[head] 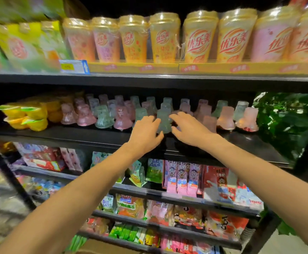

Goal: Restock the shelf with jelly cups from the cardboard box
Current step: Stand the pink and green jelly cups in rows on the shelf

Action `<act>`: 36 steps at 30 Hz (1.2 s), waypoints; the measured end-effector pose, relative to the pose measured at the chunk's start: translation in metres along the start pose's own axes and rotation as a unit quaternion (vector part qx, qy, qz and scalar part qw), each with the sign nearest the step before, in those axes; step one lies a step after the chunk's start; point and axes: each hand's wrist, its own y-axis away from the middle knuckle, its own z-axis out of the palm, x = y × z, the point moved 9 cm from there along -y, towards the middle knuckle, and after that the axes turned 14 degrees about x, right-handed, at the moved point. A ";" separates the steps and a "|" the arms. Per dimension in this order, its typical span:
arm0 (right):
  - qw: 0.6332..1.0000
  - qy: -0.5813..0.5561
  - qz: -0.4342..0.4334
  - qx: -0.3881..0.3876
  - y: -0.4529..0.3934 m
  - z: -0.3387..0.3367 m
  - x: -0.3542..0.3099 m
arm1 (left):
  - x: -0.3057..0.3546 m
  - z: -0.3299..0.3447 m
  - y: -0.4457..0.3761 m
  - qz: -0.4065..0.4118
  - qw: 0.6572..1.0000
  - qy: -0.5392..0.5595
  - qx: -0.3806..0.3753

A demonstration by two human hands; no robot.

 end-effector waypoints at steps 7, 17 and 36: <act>0.989 -0.070 -0.129 -0.013 -0.024 0.052 -0.123 | -0.100 -0.039 0.069 -0.063 0.996 -0.064 -0.004; 0.954 -0.093 -0.279 -0.060 -0.025 0.134 -0.312 | -0.251 -0.104 0.186 -0.176 0.973 -0.144 -0.036; 0.914 -0.114 -0.323 -0.218 0.036 0.345 -0.419 | -0.372 -0.013 0.374 -0.317 0.927 -0.130 -0.152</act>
